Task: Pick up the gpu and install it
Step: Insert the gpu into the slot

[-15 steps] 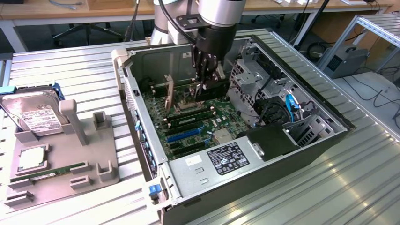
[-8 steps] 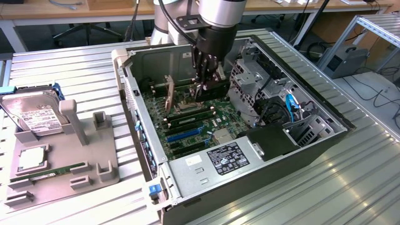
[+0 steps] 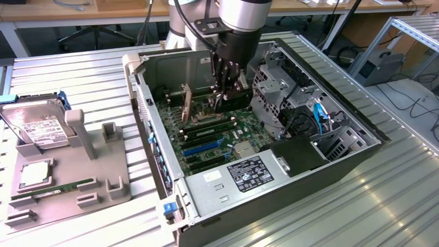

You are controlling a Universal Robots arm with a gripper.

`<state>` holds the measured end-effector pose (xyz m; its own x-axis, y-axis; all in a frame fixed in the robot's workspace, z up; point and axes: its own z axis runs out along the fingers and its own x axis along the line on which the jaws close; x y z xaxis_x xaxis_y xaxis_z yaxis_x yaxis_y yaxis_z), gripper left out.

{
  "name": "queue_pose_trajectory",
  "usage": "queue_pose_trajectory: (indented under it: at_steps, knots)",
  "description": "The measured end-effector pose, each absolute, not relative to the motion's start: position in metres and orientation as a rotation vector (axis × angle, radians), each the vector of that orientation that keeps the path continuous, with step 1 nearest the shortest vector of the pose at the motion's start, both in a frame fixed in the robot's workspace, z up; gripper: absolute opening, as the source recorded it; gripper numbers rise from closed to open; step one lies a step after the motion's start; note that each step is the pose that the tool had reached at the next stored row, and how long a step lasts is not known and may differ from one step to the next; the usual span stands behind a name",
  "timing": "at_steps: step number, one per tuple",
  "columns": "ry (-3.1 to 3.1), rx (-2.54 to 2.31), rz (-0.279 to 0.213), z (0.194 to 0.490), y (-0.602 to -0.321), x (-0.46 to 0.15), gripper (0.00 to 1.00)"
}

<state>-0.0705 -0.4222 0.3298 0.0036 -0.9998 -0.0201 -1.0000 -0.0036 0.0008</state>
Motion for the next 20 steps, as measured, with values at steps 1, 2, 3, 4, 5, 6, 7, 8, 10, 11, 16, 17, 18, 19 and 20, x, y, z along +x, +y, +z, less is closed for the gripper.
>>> queue_pose_trajectory:
  at_steps: [1,2,3,4,5,6,7,8,10,11,16,17,18,19,20]
  knots:
    - [2.208,-2.216,0.023,0.3297,-0.4224,-0.0705,0.27]
    - [2.208,-2.216,0.023,0.3296,-0.4226,-0.0706,0.27]
    - [2.208,-2.216,0.023,0.3296,-0.4227,-0.0706,0.27]
    - [2.208,-2.216,0.023,0.3295,-0.4229,-0.0707,0.27]
    - [2.208,-2.216,0.023,0.3294,-0.4231,-0.0707,0.27]
    - [2.208,-2.216,0.023,0.3293,-0.4233,-0.0708,0.27]
    - [2.208,-2.216,0.023,0.3293,-0.4234,-0.0708,0.27]
    - [2.208,-2.216,0.023,0.3292,-0.4236,-0.0709,0.27]
    - [2.208,-2.216,0.023,0.3291,-0.4240,-0.0711,0.27]
    - [2.208,-2.216,0.023,0.3289,-0.4243,-0.0711,0.27]
    - [2.208,-2.216,0.023,0.3286,-0.4251,-0.0714,0.27]
    - [2.208,-2.216,0.023,0.3285,-0.4252,-0.0714,0.27]
    - [2.208,-2.216,0.023,0.3284,-0.4254,-0.0715,0.27]
    - [2.208,-2.216,0.023,0.3284,-0.4256,-0.0716,0.27]
    - [2.208,-2.216,0.023,0.3283,-0.4257,-0.0717,0.27]
